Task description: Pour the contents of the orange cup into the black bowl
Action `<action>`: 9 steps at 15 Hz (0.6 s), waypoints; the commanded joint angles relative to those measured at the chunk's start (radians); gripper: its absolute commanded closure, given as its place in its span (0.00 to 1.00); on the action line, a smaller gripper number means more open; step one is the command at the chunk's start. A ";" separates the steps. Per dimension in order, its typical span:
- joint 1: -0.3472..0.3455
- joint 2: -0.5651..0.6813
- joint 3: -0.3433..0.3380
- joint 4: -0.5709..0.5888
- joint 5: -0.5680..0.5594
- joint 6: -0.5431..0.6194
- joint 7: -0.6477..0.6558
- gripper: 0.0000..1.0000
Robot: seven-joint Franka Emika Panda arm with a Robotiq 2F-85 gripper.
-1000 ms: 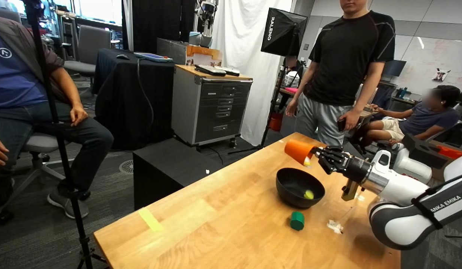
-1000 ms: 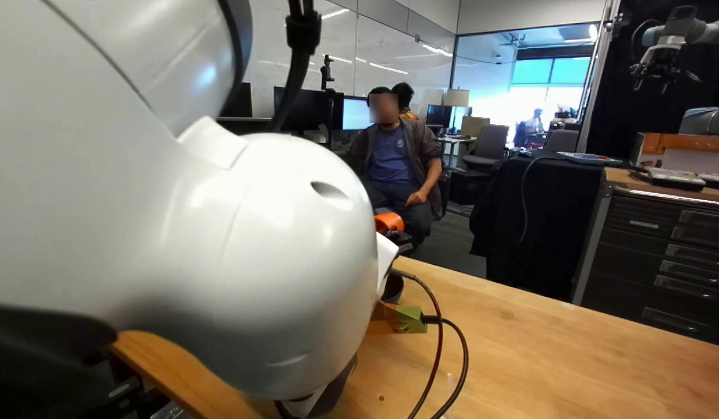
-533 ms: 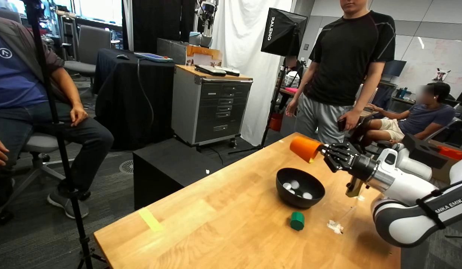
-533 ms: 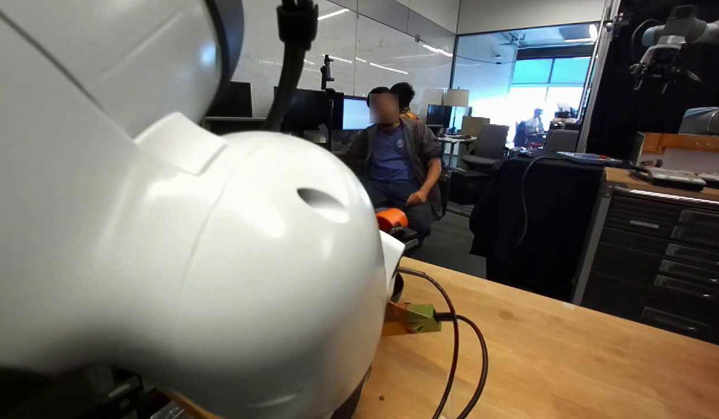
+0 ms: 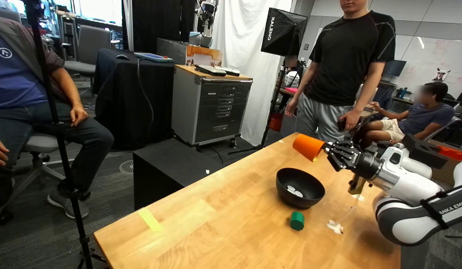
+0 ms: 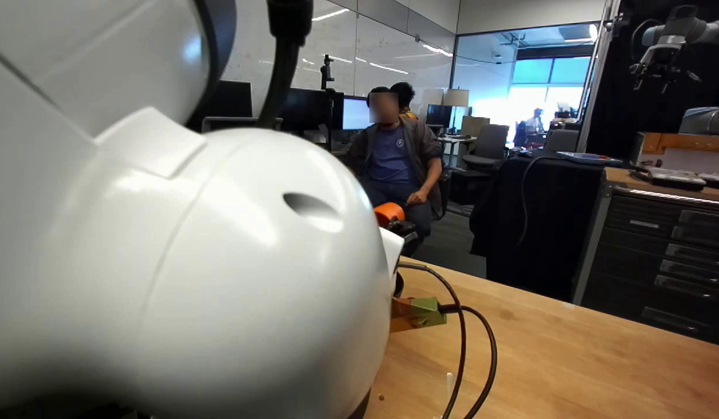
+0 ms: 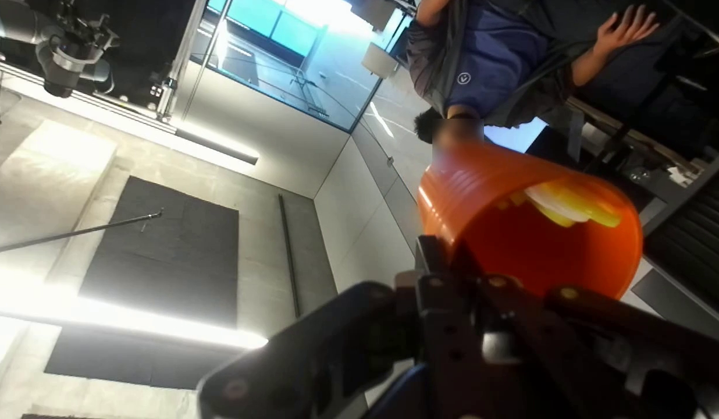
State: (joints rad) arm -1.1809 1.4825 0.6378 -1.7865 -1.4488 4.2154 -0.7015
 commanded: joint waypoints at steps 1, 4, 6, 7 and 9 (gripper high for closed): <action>-0.027 0.016 0.045 0.013 -0.056 0.021 -0.004 0.94; -0.032 0.015 0.061 0.015 -0.078 0.021 -0.008 0.94; -0.034 0.015 0.069 0.017 -0.091 0.021 -0.013 0.94; -0.035 0.015 0.072 0.017 -0.099 0.021 -0.014 0.94; -0.037 0.015 0.077 0.018 -0.111 0.021 -0.018 0.95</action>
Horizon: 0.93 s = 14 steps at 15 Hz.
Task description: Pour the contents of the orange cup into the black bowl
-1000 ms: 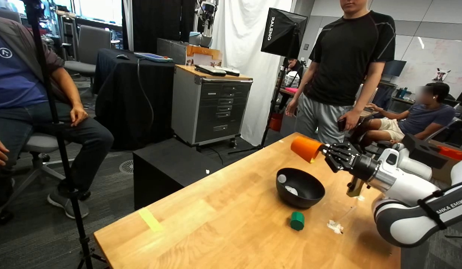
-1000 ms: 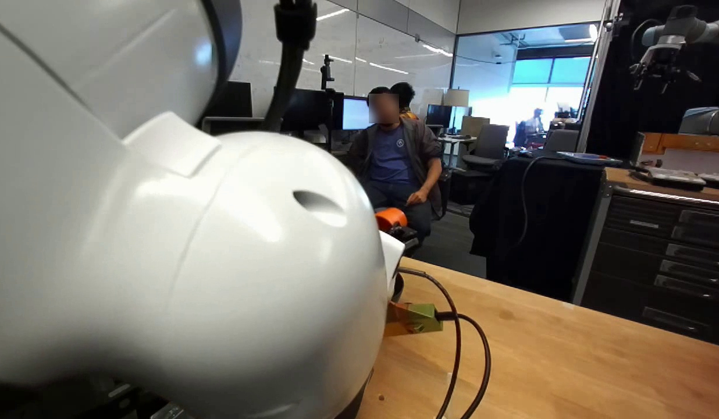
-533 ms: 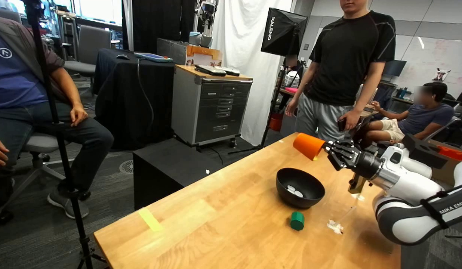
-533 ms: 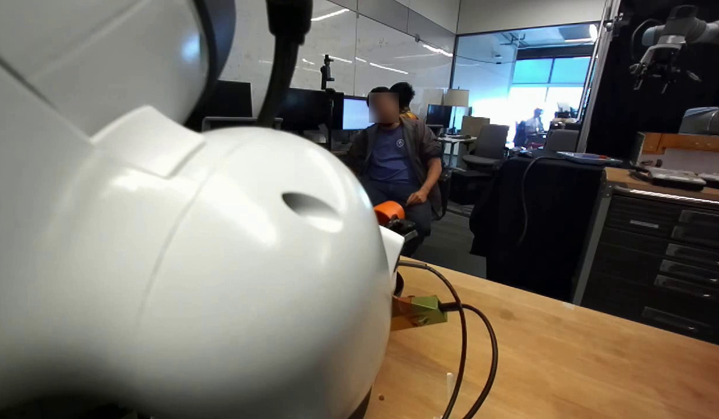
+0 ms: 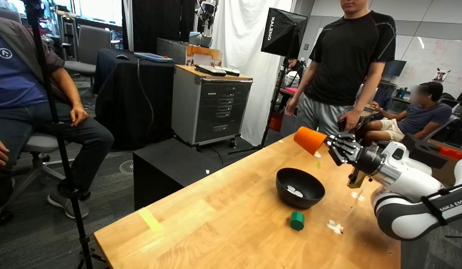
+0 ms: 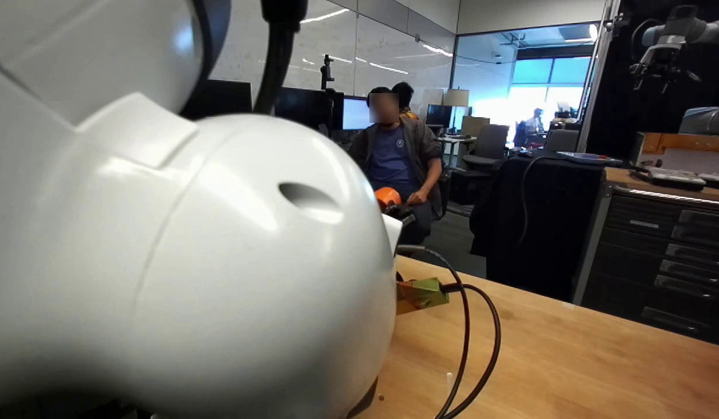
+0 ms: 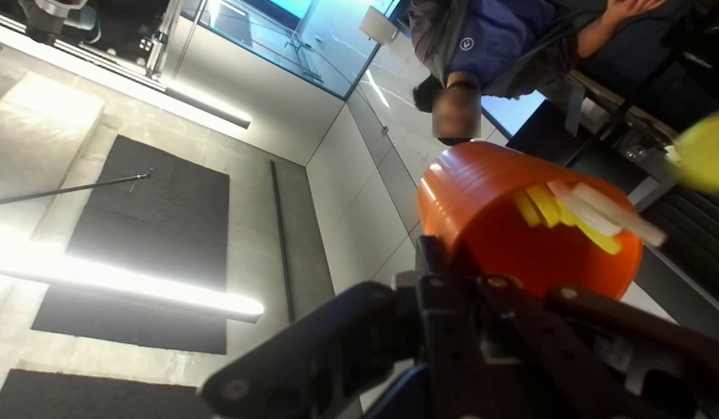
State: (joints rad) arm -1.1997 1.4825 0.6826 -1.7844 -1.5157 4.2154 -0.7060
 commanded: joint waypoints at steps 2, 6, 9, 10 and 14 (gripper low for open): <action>-0.020 0.015 0.036 0.017 -0.048 0.021 -0.021 0.95; -0.021 0.015 0.045 0.022 -0.048 0.021 -0.034 0.95; -0.019 0.015 0.051 0.025 -0.039 0.021 -0.044 0.96; -0.017 0.015 0.050 0.024 -0.032 0.021 -0.047 0.96; -0.010 0.015 0.039 0.014 0.022 0.021 -0.072 0.96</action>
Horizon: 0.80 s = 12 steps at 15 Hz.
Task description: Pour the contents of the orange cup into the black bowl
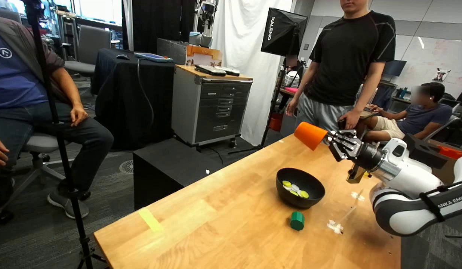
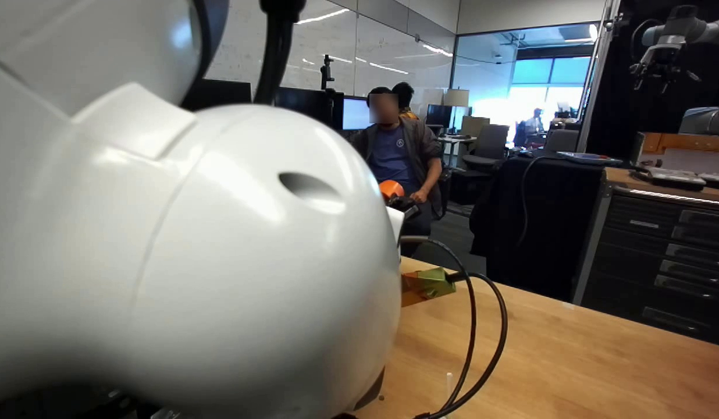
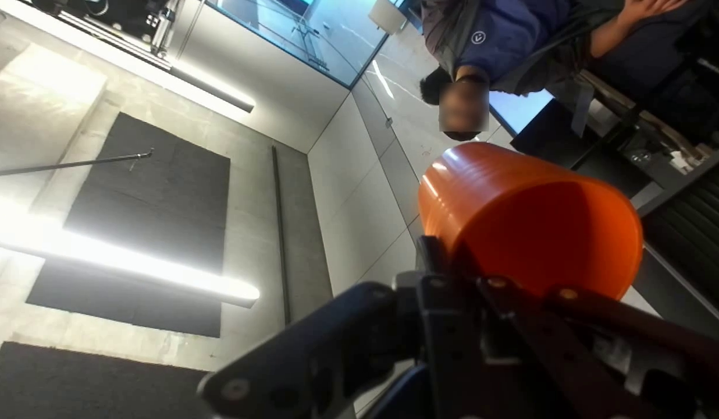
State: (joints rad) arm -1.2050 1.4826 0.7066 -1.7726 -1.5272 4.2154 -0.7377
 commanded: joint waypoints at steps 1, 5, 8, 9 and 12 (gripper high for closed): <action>-0.002 0.009 0.008 -0.010 0.066 0.022 -0.050 0.96; 0.009 0.003 -0.011 -0.045 0.177 0.029 -0.050 0.96; 0.007 0.006 -0.007 -0.069 0.211 0.029 -0.041 0.96; 0.006 0.006 -0.007 -0.078 0.221 0.029 -0.038 0.96; 0.002 0.006 -0.010 -0.114 0.251 0.029 -0.043 0.96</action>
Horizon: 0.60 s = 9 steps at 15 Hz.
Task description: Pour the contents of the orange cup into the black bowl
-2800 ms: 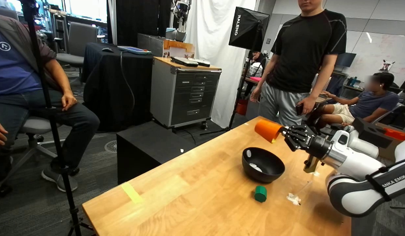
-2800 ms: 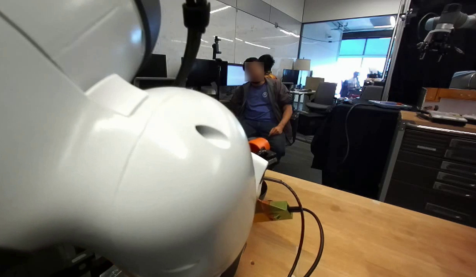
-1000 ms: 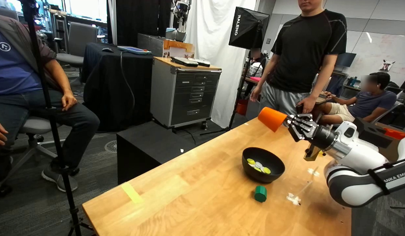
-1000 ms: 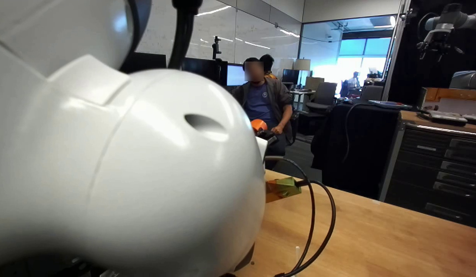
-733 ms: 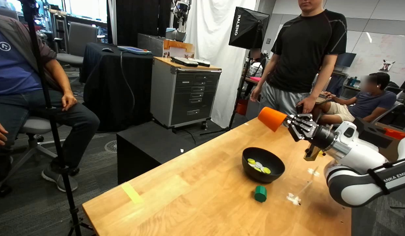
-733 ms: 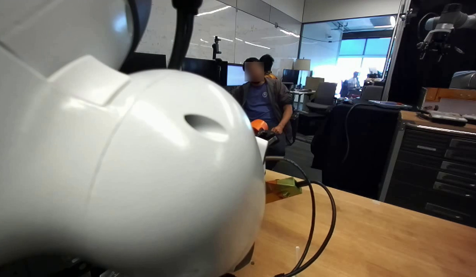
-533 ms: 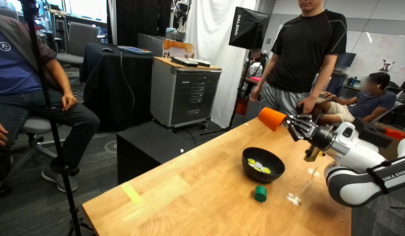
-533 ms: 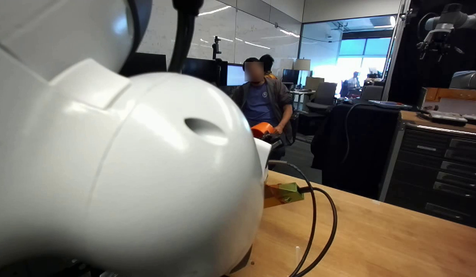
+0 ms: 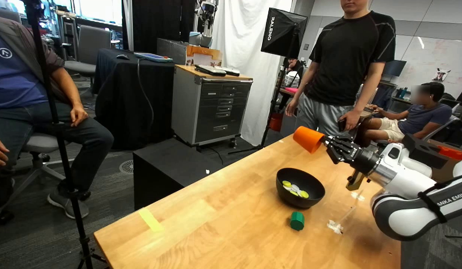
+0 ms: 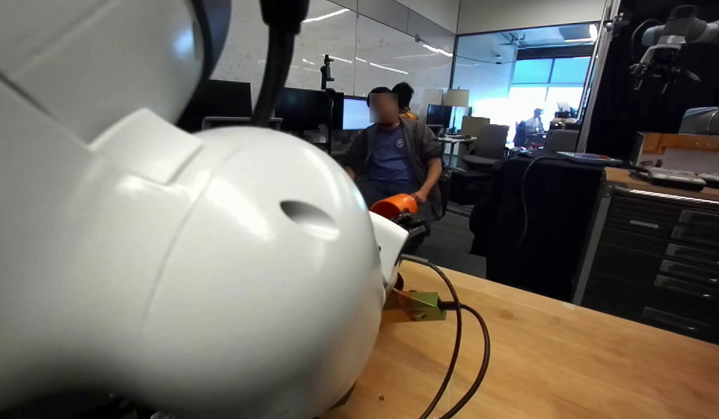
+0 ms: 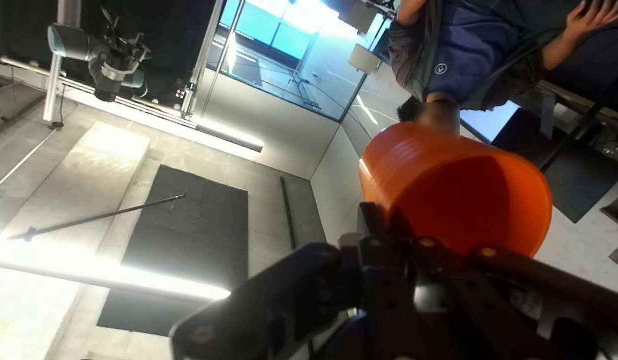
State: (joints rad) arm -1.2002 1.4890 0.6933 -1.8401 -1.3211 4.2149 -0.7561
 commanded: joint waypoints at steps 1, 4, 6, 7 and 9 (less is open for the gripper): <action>-0.006 0.000 0.002 -0.059 0.054 0.029 -0.025 0.96; -0.016 -0.012 0.003 -0.102 0.077 0.029 -0.023 0.96; -0.024 -0.021 0.005 -0.130 0.090 0.028 -0.022 0.96; -0.029 -0.030 0.005 -0.149 0.096 0.028 -0.019 0.96; -0.042 -0.040 0.010 -0.185 0.112 0.025 -0.021 0.96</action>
State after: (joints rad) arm -1.2140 1.4848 0.6900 -1.9420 -1.2526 4.2152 -0.7561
